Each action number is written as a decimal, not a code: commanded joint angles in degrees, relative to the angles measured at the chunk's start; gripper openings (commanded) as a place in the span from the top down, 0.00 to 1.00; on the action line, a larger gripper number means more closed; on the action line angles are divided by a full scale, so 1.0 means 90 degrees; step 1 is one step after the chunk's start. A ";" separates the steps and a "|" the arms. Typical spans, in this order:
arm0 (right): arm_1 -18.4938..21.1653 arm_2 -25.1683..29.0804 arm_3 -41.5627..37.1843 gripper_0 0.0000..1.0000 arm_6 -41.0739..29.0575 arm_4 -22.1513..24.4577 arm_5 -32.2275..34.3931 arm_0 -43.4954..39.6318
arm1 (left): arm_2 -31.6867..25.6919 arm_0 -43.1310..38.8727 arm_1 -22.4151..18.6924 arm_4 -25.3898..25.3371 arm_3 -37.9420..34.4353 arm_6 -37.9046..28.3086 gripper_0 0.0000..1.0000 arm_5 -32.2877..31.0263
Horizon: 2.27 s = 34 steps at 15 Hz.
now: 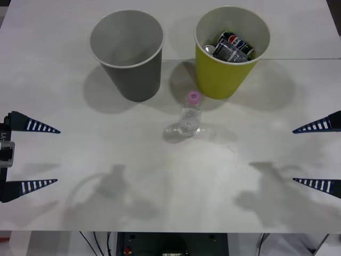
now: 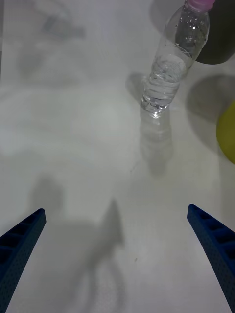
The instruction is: Put the can into the green bin and the plastic bottle into the gray bin
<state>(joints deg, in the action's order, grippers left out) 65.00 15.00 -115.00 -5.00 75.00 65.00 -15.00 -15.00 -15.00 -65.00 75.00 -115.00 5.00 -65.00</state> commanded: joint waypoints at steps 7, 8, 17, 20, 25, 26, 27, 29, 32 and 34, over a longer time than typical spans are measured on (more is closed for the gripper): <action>-0.0113 -0.0085 0.0053 0.00 0.0086 -0.0003 -0.0084 -0.0033 | 0.0000 0.0000 0.0000 0.0000 0.0000 0.0000 0.00 0.0000; -0.0152 -0.0094 0.0043 0.00 0.0125 0.0006 -0.0132 -0.0033 | 0.0000 0.0000 0.0000 0.0000 0.0000 0.0000 0.00 0.0000; -0.1822 -0.0280 0.0463 0.00 0.0321 0.0163 -0.0152 0.0221 | 0.0000 0.0000 0.0000 0.0000 0.0000 0.0000 0.00 0.0000; -0.2515 -0.0348 0.0922 0.00 0.0389 0.0153 -0.0035 0.0465 | 0.0000 0.0000 0.0000 0.0000 0.0000 0.0000 0.00 0.0000; -0.3521 -0.0436 0.1918 0.00 0.0497 0.0153 0.0200 0.1061 | 0.0000 0.0000 0.0000 0.0000 0.0000 0.0000 0.00 0.0000; -0.3638 -0.0485 0.2065 0.00 0.0506 0.0153 0.0200 0.1169 | 0.0000 0.0000 0.0000 0.0000 0.0000 0.0000 0.00 0.0000; -0.3775 -0.0524 0.2231 0.00 0.0526 0.0153 0.0200 0.1305 | 0.0000 0.0000 0.0000 0.0000 0.0000 0.0000 0.00 0.0000; -0.4029 -0.0573 0.2582 0.00 0.0584 0.0163 0.0200 0.1559 | 0.0000 0.0000 0.0000 0.0000 0.0000 0.0000 0.00 0.0000; -0.4263 -0.0710 0.2924 0.00 0.0653 0.0153 0.0053 0.1833 | 0.0000 0.0000 0.0000 0.0000 0.0000 0.0000 0.00 0.0000; -0.4361 -0.0983 0.2934 0.00 0.0692 0.0153 -0.0406 0.1921 | 0.0000 0.0000 0.0000 0.0000 0.0000 0.0000 0.00 0.0000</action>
<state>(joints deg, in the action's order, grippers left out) 26.03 7.01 -88.61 1.14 76.39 62.93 2.01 -15.00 -15.00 -65.00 75.00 -115.00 5.00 -65.00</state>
